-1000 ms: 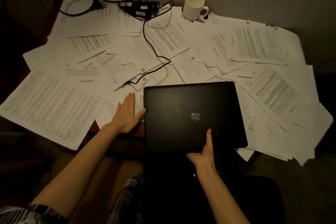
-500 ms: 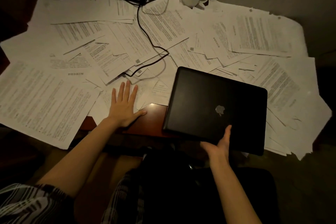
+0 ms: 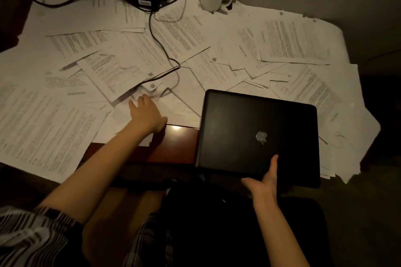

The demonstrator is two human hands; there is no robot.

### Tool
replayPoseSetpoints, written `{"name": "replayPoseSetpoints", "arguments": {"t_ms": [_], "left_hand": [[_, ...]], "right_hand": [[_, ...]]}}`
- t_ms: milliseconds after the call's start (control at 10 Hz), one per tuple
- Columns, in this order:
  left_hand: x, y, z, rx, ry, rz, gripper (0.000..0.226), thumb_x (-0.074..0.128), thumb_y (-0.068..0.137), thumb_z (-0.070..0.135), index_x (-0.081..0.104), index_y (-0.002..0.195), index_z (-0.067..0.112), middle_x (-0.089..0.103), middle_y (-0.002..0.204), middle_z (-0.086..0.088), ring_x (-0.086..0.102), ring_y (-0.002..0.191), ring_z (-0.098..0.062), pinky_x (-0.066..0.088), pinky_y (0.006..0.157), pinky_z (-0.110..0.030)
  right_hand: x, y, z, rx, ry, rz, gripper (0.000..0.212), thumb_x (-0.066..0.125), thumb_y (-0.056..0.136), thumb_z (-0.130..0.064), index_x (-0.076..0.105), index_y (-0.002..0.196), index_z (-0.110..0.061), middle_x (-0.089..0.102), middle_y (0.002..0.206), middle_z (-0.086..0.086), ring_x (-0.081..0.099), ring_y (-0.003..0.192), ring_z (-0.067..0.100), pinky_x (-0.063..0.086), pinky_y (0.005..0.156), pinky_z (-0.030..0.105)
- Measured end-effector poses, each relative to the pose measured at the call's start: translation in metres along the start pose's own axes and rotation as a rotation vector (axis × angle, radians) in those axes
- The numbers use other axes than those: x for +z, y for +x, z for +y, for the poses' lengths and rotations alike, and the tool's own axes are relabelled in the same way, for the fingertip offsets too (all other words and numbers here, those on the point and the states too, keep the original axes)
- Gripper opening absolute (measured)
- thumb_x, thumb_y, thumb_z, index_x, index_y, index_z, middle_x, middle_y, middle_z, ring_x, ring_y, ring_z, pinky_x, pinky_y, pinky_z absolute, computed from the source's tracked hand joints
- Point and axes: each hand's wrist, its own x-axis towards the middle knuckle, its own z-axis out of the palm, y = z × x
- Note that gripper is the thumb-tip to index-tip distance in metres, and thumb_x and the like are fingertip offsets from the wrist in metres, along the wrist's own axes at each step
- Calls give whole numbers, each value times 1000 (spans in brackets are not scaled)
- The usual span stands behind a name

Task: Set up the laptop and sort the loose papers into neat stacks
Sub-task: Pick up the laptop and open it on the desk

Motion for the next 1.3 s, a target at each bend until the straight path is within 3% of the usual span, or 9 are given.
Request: {"name": "replayPoseSetpoints", "arguments": {"t_ms": [100, 200, 300, 400, 800, 1000, 1100, 1200, 1300], "left_hand": [[-9, -21, 50, 71, 145, 108, 68, 33, 96, 53, 32, 144, 4, 22, 151, -19, 21, 139, -34, 21, 112, -48], [-5, -9, 88, 332, 40, 255, 78, 38, 92, 59, 17, 148, 8, 10, 155, -20, 7, 144, -37, 9, 116, -50], [0, 14, 111, 531, 42, 232, 95, 27, 86, 74, -12, 151, 18, -23, 155, -18, -24, 141, -37, -13, 113, -50], [7, 28, 131, 567, 50, 200, 99, 8, 73, 81, -21, 148, 24, -32, 152, -15, -30, 139, -33, -17, 112, -50], [-15, 62, 206, 408, -25, 265, 91, 11, 81, 80, -31, 141, 26, -31, 153, -14, -30, 139, -34, -17, 109, -57], [-49, 79, 208, 512, -84, 70, 91, 25, 87, 73, -21, 148, 23, -31, 152, -16, -32, 138, -36, -18, 108, -57], [-73, 59, 190, 535, -383, -4, 67, 32, 99, 49, 12, 153, 14, -15, 158, -14, -18, 144, -31, -8, 114, -54], [-81, -1, 174, 451, -999, -151, 56, 37, 100, 43, 35, 146, 11, 23, 157, -7, 20, 144, -23, 18, 113, -39], [-84, -73, 158, 189, -1675, -489, 46, 49, 89, 47, 57, 123, 17, 61, 124, -4, 56, 113, -23, 49, 88, -36]], "right_hand": [[-12, 2, -6, 13, 51, -3, 62, 71, 70, -62, 58, 122, -31, 57, 128, 7, 55, 99, 32, 35, 103, 56], [-18, 0, -12, 23, 66, 4, 66, 72, 68, -63, 58, 124, -33, 56, 130, 8, 54, 104, 34, 35, 103, 58], [-25, -8, -20, -124, -201, 63, 67, 67, 86, -34, 34, 144, -38, 38, 148, 4, 39, 131, 31, 29, 108, 52], [-36, -3, -24, -376, -701, 124, 106, 67, 79, 4, 4, 149, -44, 21, 156, 2, 25, 141, 26, 26, 113, 49], [1, 12, -72, -405, -578, 279, 101, 68, 83, 0, 5, 148, -44, 16, 157, 4, 20, 143, 28, 28, 111, 45], [2, 10, -83, -404, -568, 242, 103, 63, 81, 9, 6, 148, -45, 19, 156, 8, 25, 140, 31, 30, 112, 45], [-10, -5, -79, -534, -649, 57, 96, 63, 81, 10, 11, 149, -33, 34, 148, 7, 41, 131, 26, 39, 100, 30], [-12, -16, -74, -650, -667, -72, 93, 65, 80, 10, 14, 148, -28, 38, 146, 9, 44, 130, 24, 37, 101, 29], [-5, -28, -63, -672, -675, -205, 93, 63, 82, 10, 12, 148, -30, 40, 143, 1, 45, 127, 13, 37, 99, 21]]}}
